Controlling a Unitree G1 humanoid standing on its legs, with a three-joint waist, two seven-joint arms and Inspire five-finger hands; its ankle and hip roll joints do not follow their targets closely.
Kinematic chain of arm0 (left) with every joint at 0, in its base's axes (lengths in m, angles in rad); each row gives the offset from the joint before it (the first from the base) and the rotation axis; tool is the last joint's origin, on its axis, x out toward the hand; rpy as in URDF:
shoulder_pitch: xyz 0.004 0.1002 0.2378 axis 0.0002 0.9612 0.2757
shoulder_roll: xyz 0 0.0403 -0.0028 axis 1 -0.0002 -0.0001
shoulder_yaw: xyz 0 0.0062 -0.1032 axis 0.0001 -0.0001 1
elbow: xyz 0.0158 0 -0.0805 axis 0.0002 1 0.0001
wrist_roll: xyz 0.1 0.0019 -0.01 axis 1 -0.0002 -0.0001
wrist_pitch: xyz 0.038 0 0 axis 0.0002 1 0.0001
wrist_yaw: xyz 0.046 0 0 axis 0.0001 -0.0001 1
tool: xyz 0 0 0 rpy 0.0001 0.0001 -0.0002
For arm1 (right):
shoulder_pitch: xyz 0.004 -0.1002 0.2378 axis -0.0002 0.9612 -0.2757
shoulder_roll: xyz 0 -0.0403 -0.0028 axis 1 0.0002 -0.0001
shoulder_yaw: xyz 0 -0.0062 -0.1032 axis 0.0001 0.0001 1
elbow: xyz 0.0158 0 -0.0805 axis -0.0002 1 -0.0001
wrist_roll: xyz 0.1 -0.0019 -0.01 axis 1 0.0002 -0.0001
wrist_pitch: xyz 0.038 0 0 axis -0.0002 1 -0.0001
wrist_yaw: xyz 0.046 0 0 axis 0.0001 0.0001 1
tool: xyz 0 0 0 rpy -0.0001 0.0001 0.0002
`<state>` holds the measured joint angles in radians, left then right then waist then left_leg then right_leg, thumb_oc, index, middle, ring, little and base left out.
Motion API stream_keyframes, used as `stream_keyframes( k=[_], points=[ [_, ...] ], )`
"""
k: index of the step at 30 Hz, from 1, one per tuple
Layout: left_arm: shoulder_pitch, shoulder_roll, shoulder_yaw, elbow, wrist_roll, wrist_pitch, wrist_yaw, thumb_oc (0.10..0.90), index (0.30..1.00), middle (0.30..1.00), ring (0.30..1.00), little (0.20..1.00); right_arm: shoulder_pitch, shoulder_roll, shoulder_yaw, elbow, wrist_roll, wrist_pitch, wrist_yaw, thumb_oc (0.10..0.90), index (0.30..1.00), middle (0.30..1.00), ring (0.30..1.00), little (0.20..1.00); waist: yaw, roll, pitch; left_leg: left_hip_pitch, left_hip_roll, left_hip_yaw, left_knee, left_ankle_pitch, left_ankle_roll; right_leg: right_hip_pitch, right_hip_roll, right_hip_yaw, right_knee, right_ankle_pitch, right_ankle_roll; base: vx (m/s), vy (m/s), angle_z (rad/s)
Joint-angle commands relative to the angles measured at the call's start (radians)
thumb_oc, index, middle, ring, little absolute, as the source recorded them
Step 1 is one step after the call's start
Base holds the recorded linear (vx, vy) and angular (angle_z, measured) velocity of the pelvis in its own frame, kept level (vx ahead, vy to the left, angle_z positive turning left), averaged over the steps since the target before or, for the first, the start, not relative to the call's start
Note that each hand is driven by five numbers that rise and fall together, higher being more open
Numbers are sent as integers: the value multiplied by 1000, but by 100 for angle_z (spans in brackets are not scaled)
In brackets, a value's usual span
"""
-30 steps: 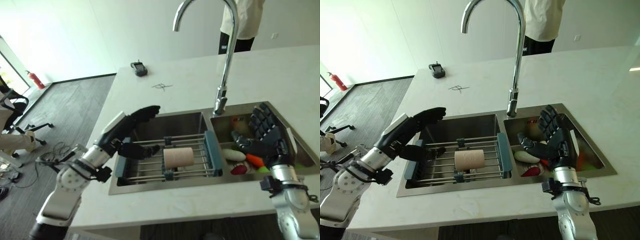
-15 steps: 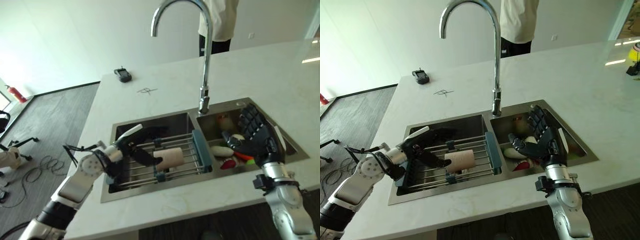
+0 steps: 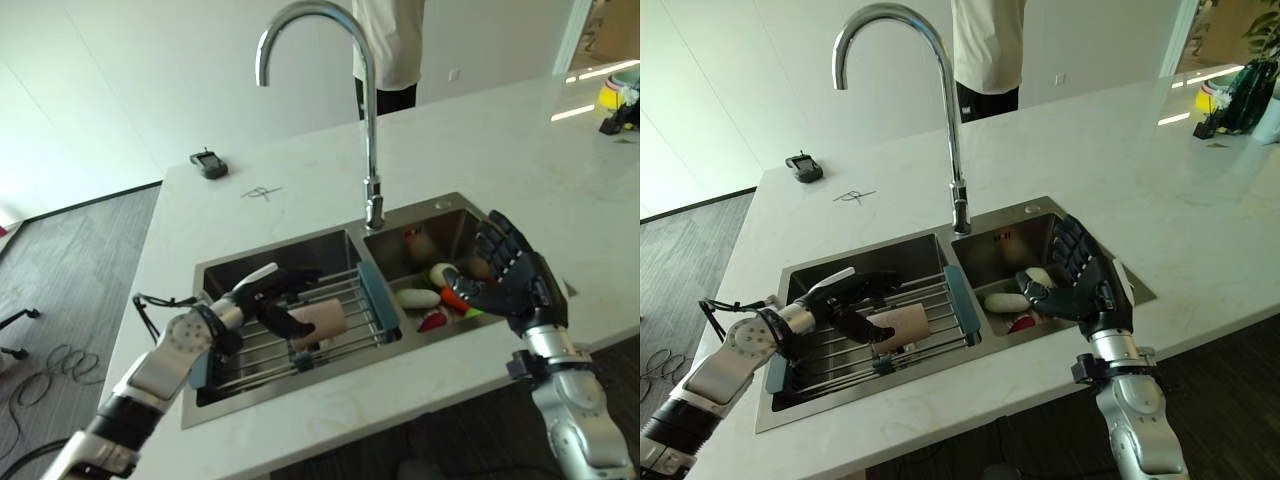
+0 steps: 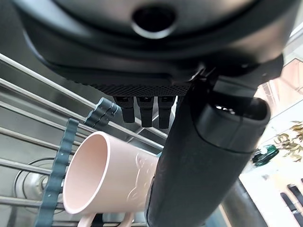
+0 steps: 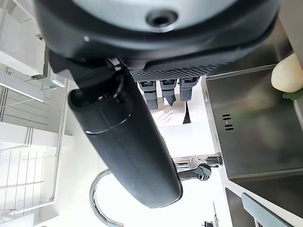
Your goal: Place the dishes in the dishwasher.
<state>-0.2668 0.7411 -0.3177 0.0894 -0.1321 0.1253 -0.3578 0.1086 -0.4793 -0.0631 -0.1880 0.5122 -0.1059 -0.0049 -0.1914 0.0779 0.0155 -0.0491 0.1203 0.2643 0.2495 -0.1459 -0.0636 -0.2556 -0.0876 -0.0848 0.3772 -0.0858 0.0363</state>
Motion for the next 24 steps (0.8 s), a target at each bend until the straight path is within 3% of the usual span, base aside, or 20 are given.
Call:
stream_keyframes(
  k=[1,16,24],
  points=[
    [-143,-1,58,-15,36,-66,60,800,900,900,900,900,-122,-33,-56,-80,-16,-104,28,800,900,900,900,900,-12,2,-31,-17,7,63,50,-86,35,108,17,-23,-77,-73,83,15,3,-7],
    [-119,-26,6,65,133,-41,66,800,900,900,900,900,-117,-41,-62,-73,-30,-109,43,800,900,900,900,900,-25,3,-29,-1,6,78,50,-98,38,113,24,-11,-77,-78,86,11,6,-3],
    [-116,-24,-10,86,190,4,63,800,900,900,900,900,-117,-51,-63,-76,-33,-105,50,800,900,900,900,900,-25,-1,-30,-1,7,79,50,-99,39,114,26,-11,-77,-80,87,2,3,-2]
  ],
)
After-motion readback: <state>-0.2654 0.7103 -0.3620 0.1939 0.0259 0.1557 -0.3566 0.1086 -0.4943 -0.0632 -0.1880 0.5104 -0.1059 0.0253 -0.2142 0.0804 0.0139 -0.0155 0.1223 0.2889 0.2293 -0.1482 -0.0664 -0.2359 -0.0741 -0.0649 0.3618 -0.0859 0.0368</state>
